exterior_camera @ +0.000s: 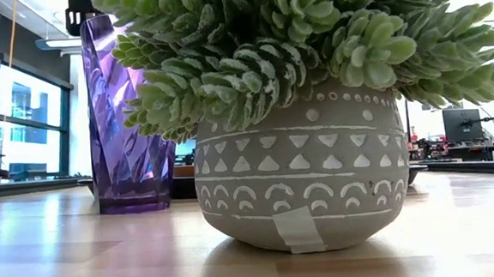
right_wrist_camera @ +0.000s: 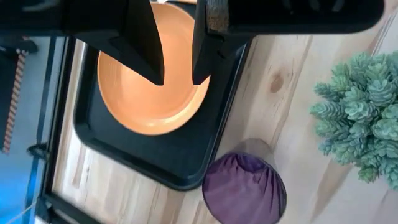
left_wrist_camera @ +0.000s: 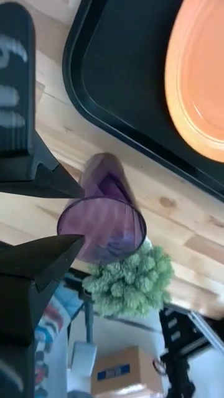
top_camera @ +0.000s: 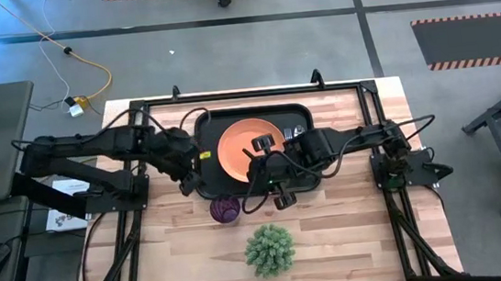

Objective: Pick and place plate/cup/fork/spoon on tray
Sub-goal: Put the purple cup on the black tray

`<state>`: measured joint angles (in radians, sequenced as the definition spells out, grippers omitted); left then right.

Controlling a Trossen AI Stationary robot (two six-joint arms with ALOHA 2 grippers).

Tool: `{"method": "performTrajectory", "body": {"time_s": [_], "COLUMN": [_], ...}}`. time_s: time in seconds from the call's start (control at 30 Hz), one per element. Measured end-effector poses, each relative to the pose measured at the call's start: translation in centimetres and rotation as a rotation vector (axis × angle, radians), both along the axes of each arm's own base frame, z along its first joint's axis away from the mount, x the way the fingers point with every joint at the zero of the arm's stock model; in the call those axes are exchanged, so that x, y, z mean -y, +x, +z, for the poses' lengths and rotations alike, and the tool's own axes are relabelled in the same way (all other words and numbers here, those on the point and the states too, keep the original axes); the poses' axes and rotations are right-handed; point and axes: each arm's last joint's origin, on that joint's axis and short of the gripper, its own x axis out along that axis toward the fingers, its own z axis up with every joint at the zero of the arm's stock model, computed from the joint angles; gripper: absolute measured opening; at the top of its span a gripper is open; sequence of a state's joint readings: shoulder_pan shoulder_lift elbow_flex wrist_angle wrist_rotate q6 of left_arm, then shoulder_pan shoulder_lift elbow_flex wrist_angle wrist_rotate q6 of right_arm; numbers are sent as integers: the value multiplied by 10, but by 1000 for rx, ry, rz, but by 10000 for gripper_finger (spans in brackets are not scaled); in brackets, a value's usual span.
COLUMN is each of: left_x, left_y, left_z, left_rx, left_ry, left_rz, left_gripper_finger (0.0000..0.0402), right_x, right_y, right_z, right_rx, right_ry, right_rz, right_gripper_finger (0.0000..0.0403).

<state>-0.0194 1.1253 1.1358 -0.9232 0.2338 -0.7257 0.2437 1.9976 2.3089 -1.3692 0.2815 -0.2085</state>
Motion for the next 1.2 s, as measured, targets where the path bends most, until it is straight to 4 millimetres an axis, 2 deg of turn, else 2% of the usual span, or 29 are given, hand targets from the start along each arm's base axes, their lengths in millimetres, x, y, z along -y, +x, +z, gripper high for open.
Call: {"method": "performTrajectory", "body": {"time_s": [0.83, 1.2], "left_x": [40, 42], "left_y": [40, 41], "left_z": [-46, -48], "left_rx": [-196, -202], "left_ry": [144, 167], "left_rz": [-61, -40], "left_gripper_finger": [95, 95], "right_x": [1, 2], "right_y": [0, 0], "right_z": [-1, -1], "right_rx": [-6, -13], "right_ry": [1, -1], "right_rz": [-5, -2], "right_gripper_finger": [75, 75]}}
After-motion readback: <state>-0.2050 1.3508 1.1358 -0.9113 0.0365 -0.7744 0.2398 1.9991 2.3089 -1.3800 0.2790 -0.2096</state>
